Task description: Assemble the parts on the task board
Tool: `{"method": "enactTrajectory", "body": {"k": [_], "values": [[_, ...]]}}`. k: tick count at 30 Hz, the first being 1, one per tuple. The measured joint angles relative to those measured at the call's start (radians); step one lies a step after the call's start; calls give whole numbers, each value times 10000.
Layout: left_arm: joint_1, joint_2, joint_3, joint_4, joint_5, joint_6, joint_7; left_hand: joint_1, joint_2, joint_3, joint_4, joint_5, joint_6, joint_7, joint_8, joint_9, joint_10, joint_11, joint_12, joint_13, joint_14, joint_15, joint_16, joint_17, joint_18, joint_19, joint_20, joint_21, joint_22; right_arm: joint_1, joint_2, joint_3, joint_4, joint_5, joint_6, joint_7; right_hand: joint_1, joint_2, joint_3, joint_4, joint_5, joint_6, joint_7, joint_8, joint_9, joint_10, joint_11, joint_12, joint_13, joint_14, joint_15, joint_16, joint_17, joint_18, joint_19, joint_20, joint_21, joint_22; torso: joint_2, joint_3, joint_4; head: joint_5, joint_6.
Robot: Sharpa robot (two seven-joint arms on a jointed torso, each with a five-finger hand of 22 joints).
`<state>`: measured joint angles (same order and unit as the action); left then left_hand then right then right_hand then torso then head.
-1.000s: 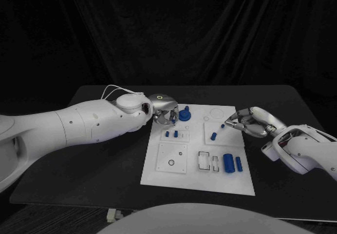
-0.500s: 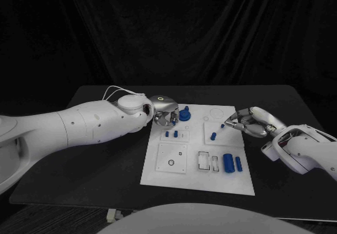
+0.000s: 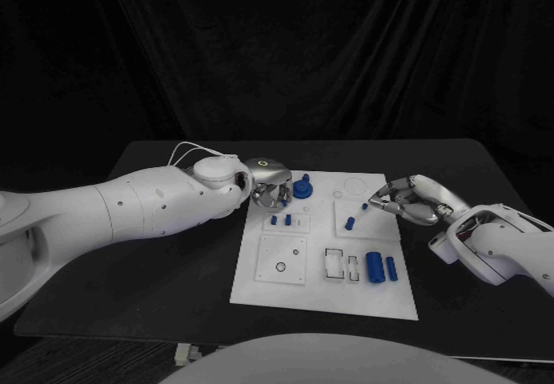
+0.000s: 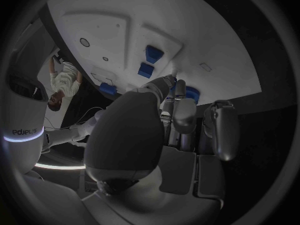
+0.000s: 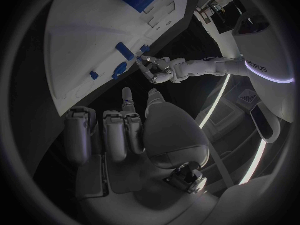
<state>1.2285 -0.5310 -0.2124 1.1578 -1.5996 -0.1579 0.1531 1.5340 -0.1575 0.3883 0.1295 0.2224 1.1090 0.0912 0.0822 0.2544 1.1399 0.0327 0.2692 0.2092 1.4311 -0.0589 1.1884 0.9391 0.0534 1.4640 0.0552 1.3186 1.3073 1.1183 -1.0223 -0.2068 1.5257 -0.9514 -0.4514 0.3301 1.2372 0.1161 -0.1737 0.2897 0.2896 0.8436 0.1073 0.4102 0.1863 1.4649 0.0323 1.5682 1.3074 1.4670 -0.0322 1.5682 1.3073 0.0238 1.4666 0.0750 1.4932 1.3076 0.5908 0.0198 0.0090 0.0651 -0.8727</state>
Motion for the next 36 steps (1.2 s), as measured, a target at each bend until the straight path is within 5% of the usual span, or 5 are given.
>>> {"method": "enactTrajectory", "body": {"k": [36], "values": [[-83, 223, 7, -244, 0, 205, -78, -14, -14, 151, -96, 0, -415, -47, -125, -114, 1, 3, -188, -69, -144, 0, -284, -388, 0, 0, 0, -270, 7, -1, 0, 0, 9, 1, 20, -16, -2, -1, 0, 0, 0, 35, 35, 0, 1, 0, 0, 0, 0, 0, 0, 0, 0, 0, 0, 0, -38, 5, -1, 1, 3, 7, 0]]}}
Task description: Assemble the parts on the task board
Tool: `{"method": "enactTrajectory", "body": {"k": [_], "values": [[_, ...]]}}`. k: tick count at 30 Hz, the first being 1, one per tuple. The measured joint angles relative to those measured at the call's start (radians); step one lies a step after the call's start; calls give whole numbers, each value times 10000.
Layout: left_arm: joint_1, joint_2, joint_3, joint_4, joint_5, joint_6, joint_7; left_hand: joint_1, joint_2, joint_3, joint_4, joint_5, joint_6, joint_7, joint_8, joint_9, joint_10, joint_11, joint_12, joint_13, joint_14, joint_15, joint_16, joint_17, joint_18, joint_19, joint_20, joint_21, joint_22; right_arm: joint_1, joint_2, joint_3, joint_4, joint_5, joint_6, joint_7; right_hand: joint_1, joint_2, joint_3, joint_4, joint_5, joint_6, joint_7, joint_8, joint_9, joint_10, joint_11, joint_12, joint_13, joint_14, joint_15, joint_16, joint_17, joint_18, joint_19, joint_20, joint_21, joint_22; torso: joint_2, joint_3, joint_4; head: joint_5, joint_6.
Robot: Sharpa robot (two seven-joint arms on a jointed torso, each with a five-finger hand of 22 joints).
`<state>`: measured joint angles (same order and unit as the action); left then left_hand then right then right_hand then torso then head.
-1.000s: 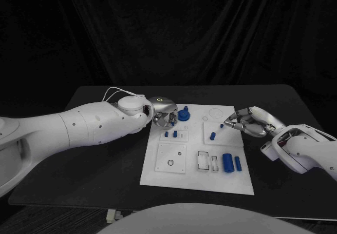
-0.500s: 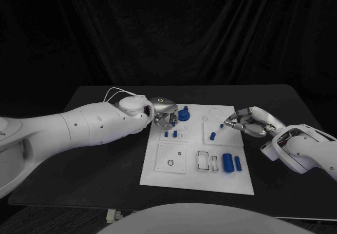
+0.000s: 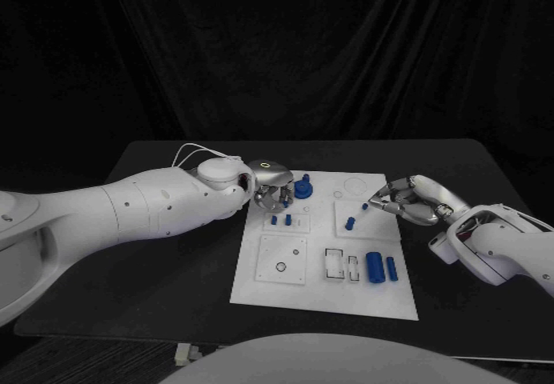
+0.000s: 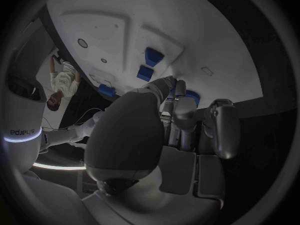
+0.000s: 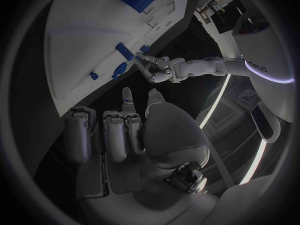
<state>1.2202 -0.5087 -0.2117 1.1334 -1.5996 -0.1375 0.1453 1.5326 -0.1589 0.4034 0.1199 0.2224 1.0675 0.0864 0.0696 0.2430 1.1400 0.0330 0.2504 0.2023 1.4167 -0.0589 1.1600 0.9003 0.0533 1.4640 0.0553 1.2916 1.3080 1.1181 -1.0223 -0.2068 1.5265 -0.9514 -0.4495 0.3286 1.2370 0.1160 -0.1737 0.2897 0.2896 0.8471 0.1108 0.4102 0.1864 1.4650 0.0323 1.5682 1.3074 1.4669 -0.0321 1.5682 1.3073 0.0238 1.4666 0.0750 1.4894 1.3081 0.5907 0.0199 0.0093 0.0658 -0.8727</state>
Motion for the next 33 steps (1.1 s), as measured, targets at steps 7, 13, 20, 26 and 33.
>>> {"method": "enactTrajectory", "body": {"k": [7, 13, 20, 26, 33], "values": [[-3, 4, -1, -8, 0, 138, -39, -42, -42, 54, 1, -29, -189, -50, -38, -50, 0, 1, -84, -17, -56, 16, -82, -133, 0, 0, 0, -118, -1, 0, -1, 0, 4, 0, 8, -6, 0, 0, 0, 0, 0, 0, 0, 0, 0, 0, 0, 0, 0, 0, 0, 0, 0, 0, 0, 0, 0, 0, 1, 0, 0, -12, 0], [-10, 3, -3, -8, -3, 225, -58, -104, -104, 82, -27, -89, -389, -123, -38, -93, 1, 1, -125, -30, -107, 37, -139, -218, 0, 0, 0, -202, -1, 0, 10, 0, 3, 1, 16, -10, 0, 0, 0, 0, 0, 0, 0, 0, 0, 0, 0, 0, 0, 0, 0, 0, 0, 0, 0, 0, 0, -1, 2, 0, 0, -15, 0], [-22, -24, -3, 7, -3, 252, -60, -144, -144, 111, -56, -281, -801, -210, -38, -177, 32, 30, -169, -40, -115, 46, -185, -272, 0, 0, 0, -239, -2, 0, 15, 0, -7, 1, 26, -16, 69, -15, 0, 0, 0, 0, 0, 0, -7, 0, 0, 0, 0, 0, 0, 0, 0, 0, 0, 0, 0, -2, 1, 0, -1, 9, 0], [-24, -57, -6, 14, -3, 252, -59, -175, -176, 167, -55, -298, -1323, -364, -38, -296, 104, 29, -232, -40, -178, 36, -226, -334, 0, 0, 0, -276, -2, -1, 18, 0, -14, 1, 33, -22, 83, -2, 0, 0, 0, 0, 0, 0, -10, 0, 0, 0, 0, 0, 0, 0, 0, 0, 0, 0, 0, -3, -1, 0, -1, -12, 0], [-26, -166, -6, 38, -2, 187, -38, -222, -222, 194, -28, -376, -1865, -550, -38, -461, 104, 29, -301, -53, -214, 71, -275, -421, 0, 0, 0, -337, -3, -1, -38, 0, -15, 1, 39, -34, 83, -2, 0, 0, 0, 0, 0, -38, -9, 0, 0, 0, 0, 0, 0, 0, 0, 0, 0, 0, 0, -3, 0, -1, 0, -14, 0]]}}
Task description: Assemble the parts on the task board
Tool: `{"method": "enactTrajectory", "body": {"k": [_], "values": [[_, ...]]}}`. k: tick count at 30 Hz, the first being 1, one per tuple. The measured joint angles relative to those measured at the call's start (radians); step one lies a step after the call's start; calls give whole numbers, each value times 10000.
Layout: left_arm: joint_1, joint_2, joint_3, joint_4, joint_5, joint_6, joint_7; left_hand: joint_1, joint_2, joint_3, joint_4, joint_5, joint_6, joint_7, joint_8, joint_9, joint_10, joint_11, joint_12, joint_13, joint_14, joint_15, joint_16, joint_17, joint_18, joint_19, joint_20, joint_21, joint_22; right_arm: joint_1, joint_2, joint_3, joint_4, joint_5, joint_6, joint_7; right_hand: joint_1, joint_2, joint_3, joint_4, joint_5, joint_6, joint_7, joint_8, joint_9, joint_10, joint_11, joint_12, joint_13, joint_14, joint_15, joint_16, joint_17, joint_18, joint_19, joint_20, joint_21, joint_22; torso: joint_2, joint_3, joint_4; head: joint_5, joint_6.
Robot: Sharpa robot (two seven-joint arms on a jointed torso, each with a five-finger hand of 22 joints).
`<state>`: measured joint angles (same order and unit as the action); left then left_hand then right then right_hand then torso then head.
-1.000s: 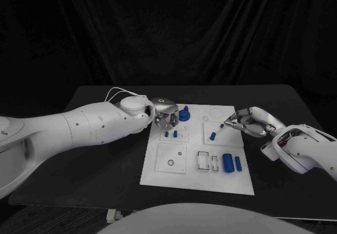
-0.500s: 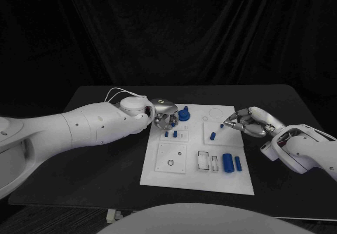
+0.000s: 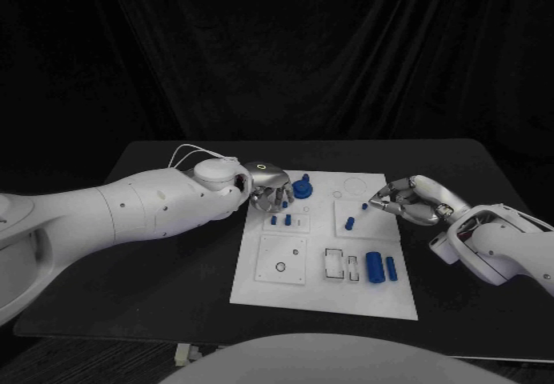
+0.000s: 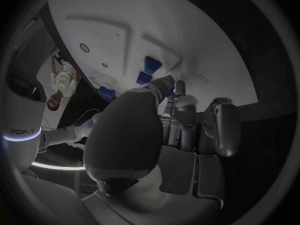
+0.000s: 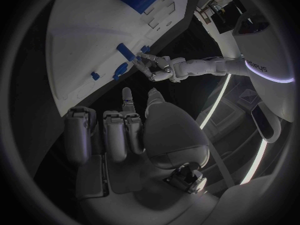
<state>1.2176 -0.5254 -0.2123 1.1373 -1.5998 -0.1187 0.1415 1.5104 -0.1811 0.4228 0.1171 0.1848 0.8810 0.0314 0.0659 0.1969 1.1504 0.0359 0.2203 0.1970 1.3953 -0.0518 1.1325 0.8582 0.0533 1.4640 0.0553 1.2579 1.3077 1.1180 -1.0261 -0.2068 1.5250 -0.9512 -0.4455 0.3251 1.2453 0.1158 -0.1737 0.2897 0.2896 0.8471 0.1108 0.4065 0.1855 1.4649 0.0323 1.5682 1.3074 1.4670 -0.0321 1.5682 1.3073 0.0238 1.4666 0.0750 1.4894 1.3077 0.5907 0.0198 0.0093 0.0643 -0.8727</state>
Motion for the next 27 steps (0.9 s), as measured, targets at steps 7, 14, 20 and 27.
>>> {"method": "enactTrajectory", "body": {"k": [7, 14, 20, 27], "values": [[-1, -134, 0, 78, 0, -306, 78, 33, -33, -228, 227, -116, -1599, -458, 0, -491, 34, 33, -116, -17, 0, 0, -39, -51, 0, 0, 0, -51, 0, 0, -63, 0, 7, 0, -2, -11, 0, 0, 0, 0, 0, 0, 0, 0, 0, 0, 0, 0, 0, 0, 0, 0, 0, 1, 0, 0, 0, -1, 1, 0, 0, -11, 0], [6, -577, 4, 379, 0, -764, 244, 220, -75, -376, 375, -233, -1720, -510, 0, -587, -131, 130, -278, -53, -63, 63, -118, -181, 0, -58, 58, -206, -1, 0, -234, 5, 95, 0, -42, -7, 0, 0, 0, 0, 0, 28, -27, 0, 1, 0, 0, 0, 0, 0, 0, 0, 0, 0, 0, 0, -38, -2, -1, 0, 0, 9, 0], [413, -1349, -11, 911, 84, -1234, 490, 506, -240, -190, 644, -348, -1398, -488, 0, -601, -494, 178, -382, -73, -311, 96, -353, -489, 0, -221, 110, -569, -2, 131, -492, -5, 191, 0, -156, 8, 50, -51, 0, 0, 0, 27, -27, 0, 1, 0, 0, 0, 0, 0, 0, 0, 0, 0, 0, 0, -38, -2, 0, 0, 0, -36, 0], [1165, -2302, 8, 1565, 419, -2014, 901, 646, -380, 206, 951, -474, -692, -400, 216, -644, -1479, 218, -231, 78, -2138, 267, -2005, -2481, 423, -1444, 227, -2597, -3, 632, -619, -3, 315, -21, -362, 13, 170, -171, 0, 0, 0, 117, -28, 0, -1, 0, 0, 0, 0, 0, 0, -137, 0, 0, 0, 0, -460, -3, -2, -1, 0, -11, 0]]}}
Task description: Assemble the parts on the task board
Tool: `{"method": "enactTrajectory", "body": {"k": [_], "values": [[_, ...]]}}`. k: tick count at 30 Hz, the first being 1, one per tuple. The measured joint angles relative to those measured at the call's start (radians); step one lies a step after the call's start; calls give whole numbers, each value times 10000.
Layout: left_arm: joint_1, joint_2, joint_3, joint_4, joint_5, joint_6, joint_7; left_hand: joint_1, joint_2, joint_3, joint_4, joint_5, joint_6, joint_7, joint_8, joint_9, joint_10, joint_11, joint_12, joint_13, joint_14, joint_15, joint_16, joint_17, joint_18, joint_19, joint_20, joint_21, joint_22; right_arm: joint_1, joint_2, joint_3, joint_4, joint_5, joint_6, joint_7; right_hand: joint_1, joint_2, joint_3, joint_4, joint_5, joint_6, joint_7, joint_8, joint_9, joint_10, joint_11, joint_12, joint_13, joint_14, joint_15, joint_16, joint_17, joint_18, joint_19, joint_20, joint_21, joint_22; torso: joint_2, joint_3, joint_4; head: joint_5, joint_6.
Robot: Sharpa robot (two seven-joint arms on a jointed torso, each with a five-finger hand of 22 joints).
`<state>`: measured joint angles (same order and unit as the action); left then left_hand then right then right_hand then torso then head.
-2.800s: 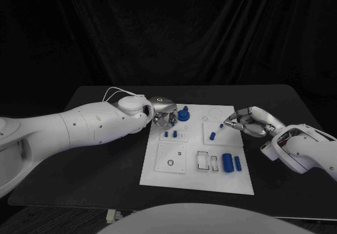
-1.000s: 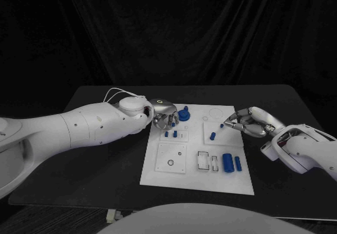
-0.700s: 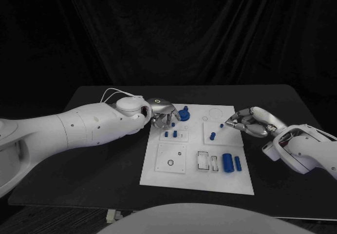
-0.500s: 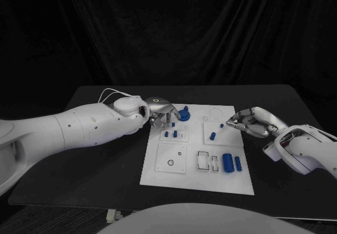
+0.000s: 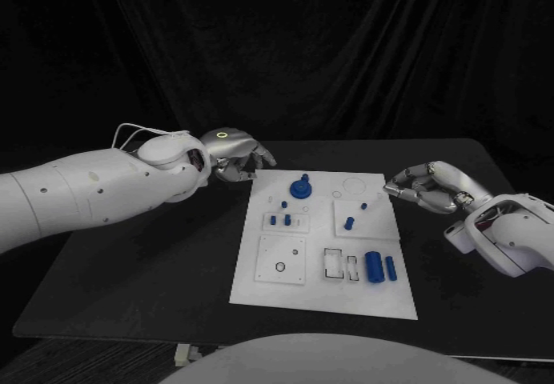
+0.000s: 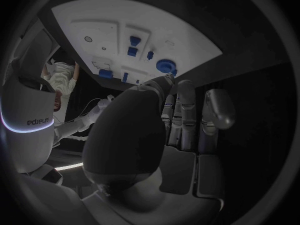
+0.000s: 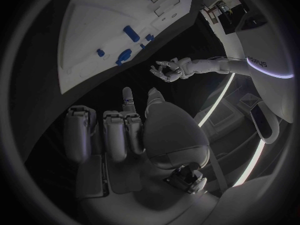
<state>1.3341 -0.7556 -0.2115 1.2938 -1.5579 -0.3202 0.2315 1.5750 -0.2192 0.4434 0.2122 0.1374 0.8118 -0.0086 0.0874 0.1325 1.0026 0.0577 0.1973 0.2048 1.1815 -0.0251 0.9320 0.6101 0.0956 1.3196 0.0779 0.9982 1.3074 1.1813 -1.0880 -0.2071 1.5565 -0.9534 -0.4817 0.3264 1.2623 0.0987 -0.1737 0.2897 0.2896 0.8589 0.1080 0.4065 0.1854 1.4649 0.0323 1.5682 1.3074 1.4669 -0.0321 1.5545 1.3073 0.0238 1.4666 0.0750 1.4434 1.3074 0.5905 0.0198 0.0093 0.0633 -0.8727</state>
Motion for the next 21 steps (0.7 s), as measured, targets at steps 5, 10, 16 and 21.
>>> {"method": "enactTrajectory", "body": {"k": [5, 10, 16, 21], "values": [[204, -438, -4, 147, 754, -864, 646, -322, -70, 254, 363, -18, 821, 482, 183, 14, -1054, 200, 587, 331, -2575, 554, -1818, -899, 441, -2982, 355, -4295, -1, 690, 39, -3, 85, -264, -74, -126, 748, -367, -28, -29, -236, 86, 49, -124, -74, -1678, 68, -1785, -174, 0, 0, -773, 0, 391, -346, 53, -1360, -1, -15, -13, 0, -13, 0], [230, -493, -14, 45, 2317, -1554, 1744, -1144, 352, -634, 707, 651, 1125, 1018, 130, -119, -2671, 227, 1049, 439, -4617, 1444, -3119, -1620, 423, -5014, 856, -6068, -154, 1245, 221, 17, 56, -823, -52, -445, 2043, -554, 122, -91, 464, 117, 80, -303, -172, -5457, 88, -6603, -4968, 0, 0, -1179, 0, 391, -484, 55, -1851, -1, -23, -20, 6, -160, 0], [134, -584, -8, 183, 5160, -1933, 3306, -2522, 1462, -2681, 812, 1561, 660, 1156, -208, -433, -5832, 203, 504, -488, -9731, 1967, -6767, -4287, -275, -8951, 1388, -9132, -1964, 1544, 645, 11, -151, -2022, 40, -854, 3092, -935, 739, -12, 1460, 493, 241, -783, -312, -5340, 405, -10762, -8310, -20, 199, -1219, 0, 391, -267, 271, -1647, -1, -26, -16, 12, -285, 0], [-175, -661, -9, 450, 8248, -1163, 3970, -3430, 2256, -4250, 778, 1438, -2391, 705, -347, -794, -8551, -365, -598, -1510, -11643, 1378, -9033, -5920, -274, -12276, 1691, -9618, -7396, 1555, 1176, 9, -502, -3232, 183, -1103, 3137, -1048, 1171, -23, -443, 499, 53, -1286, -456, -5762, 677, -12284, -9611, -19, 449, -1018, 0, 390, -90, 449, -1338, -1, -5, -16, 12, -309, 0]]}}
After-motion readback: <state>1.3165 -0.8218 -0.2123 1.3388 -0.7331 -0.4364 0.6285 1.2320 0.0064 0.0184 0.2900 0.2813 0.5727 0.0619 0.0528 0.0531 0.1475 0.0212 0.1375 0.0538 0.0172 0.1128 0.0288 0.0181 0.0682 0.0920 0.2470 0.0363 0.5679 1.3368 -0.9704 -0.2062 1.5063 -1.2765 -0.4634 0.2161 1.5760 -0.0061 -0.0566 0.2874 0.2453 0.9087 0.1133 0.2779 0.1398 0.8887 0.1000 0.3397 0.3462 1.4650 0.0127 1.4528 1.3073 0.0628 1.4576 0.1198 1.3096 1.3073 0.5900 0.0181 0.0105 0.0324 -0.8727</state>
